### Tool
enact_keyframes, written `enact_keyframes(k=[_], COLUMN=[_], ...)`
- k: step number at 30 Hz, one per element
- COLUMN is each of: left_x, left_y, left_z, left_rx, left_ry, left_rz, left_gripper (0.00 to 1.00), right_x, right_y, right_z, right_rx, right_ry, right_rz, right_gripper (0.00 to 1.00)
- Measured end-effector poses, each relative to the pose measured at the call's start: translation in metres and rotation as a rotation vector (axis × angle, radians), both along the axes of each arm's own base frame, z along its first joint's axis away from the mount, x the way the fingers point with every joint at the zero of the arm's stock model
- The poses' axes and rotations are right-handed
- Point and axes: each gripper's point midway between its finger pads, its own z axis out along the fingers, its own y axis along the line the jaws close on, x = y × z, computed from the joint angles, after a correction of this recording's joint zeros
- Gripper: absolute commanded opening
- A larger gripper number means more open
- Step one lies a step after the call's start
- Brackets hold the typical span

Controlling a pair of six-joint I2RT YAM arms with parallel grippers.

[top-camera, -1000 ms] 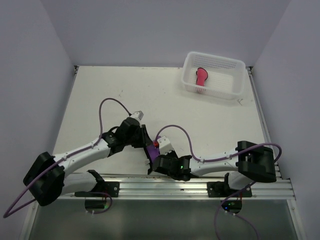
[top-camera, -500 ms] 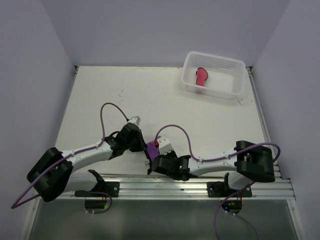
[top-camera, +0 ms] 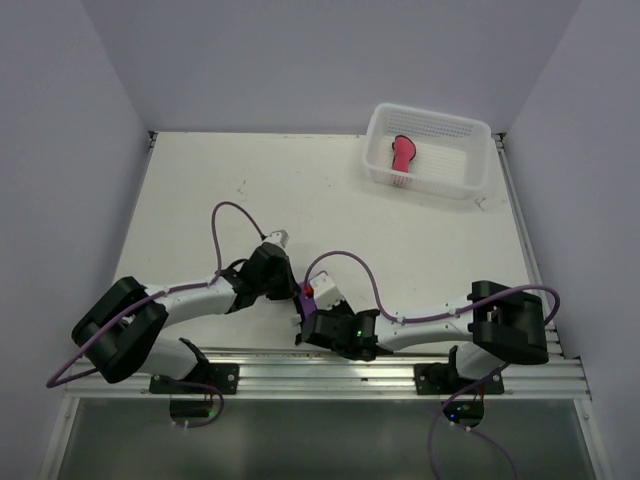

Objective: Roll the towels
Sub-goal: Roll the towel

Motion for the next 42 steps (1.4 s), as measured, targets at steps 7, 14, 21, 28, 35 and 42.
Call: enact_keyframes(k=[7, 14, 21, 28, 35, 42], left_x=[0.002, 0.004, 0.006, 0.008, 0.008, 0.007], left_y=[-0.002, -0.003, -0.003, -0.002, -0.002, -0.004], left_z=[0.001, 0.001, 0.002, 0.002, 0.003, 0.003], left_rx=[0.004, 0.000, 0.002, 0.004, 0.001, -0.007], left_ry=[-0.010, -0.022, -0.027, -0.035, -0.038, -0.037], left_rz=[-0.012, -0.021, -0.024, -0.026, -0.032, -0.038], left_gripper=[0.08, 0.08, 0.08, 0.08, 0.08, 0.08], right_x=[0.002, 0.002, -0.002, -0.006, -0.008, -0.010], right_y=[-0.003, 0.003, 0.011, 0.021, 0.025, 0.028], right_z=[0.003, 0.000, -0.004, -0.007, -0.009, -0.013], right_rx=[-0.076, -0.217, -0.373, -0.509, -0.612, -0.722], right_ry=[-0.020, -0.065, -0.135, -0.205, -0.236, -0.243], right_rz=[0.046, 0.107, 0.164, 0.217, 0.268, 0.339], right_gripper=[0.00, 0.00, 0.00, 0.00, 0.00, 0.00])
